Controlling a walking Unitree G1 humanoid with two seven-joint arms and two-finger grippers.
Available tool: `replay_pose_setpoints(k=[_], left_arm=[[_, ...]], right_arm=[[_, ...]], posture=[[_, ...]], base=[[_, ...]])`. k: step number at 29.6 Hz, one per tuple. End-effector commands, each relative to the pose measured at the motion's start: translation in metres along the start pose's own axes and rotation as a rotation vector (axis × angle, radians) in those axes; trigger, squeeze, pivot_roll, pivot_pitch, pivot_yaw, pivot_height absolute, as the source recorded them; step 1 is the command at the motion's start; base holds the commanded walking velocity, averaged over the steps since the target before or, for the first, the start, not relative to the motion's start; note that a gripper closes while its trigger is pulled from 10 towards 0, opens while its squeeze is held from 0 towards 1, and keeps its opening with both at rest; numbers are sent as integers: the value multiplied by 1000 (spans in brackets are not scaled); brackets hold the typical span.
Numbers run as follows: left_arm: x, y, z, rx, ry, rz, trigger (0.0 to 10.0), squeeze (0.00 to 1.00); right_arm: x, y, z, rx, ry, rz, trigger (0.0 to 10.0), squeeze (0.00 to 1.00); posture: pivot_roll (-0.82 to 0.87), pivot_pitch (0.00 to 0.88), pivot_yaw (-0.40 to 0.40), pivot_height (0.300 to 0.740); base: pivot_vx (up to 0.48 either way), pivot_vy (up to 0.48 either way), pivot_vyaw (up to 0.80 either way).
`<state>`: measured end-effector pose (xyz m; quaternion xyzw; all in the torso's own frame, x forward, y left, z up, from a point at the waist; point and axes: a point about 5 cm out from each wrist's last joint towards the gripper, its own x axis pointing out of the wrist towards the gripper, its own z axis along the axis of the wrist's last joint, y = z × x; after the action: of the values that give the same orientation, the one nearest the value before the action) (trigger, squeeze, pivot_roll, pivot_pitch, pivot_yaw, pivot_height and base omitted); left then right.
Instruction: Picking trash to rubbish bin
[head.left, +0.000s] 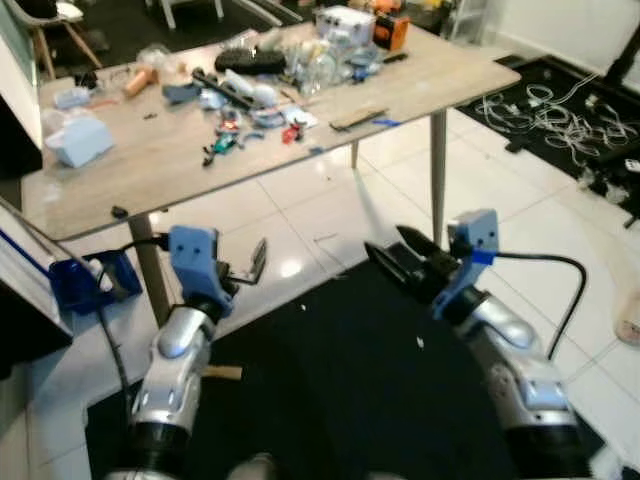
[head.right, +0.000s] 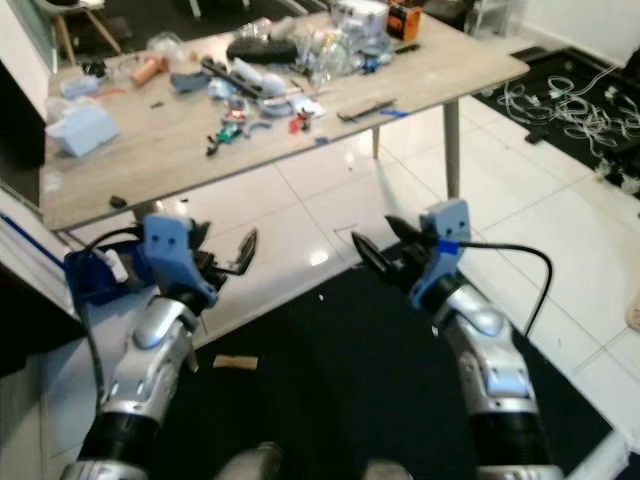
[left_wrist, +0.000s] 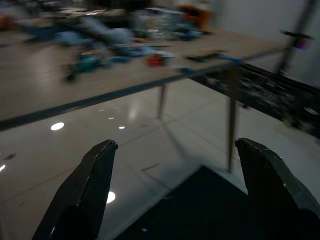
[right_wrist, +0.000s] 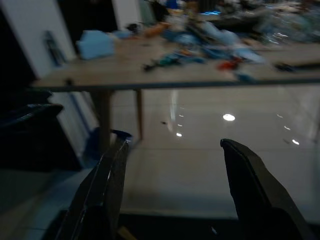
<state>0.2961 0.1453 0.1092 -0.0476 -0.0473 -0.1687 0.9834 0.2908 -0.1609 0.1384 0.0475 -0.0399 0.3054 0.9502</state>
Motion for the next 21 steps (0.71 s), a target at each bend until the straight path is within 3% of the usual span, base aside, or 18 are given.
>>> replay_pose_setpoints(k=[1, 11, 21], left_arm=[[-1, 0, -7, -6, 23, -8, 10000, 0], [1, 0, -8, -12, 23, -53, 10000, 0], [2, -2, -7, -10, 11, -85, 10000, 0]], right_arm=[[-1, 1, -4, 3, 8, 29, 10000, 0], [-1, -3, -7, 25, 24, 30, 10000, 0], [1, -5, -10, 22, 37, 33, 10000, 0]], posture=[[-75, 0, -15, 740], [-79, 0, -16, 740], [-81, 0, -16, 740]], base=[[0, 0, 569], [0, 0, 41], [342, 0, 0]])
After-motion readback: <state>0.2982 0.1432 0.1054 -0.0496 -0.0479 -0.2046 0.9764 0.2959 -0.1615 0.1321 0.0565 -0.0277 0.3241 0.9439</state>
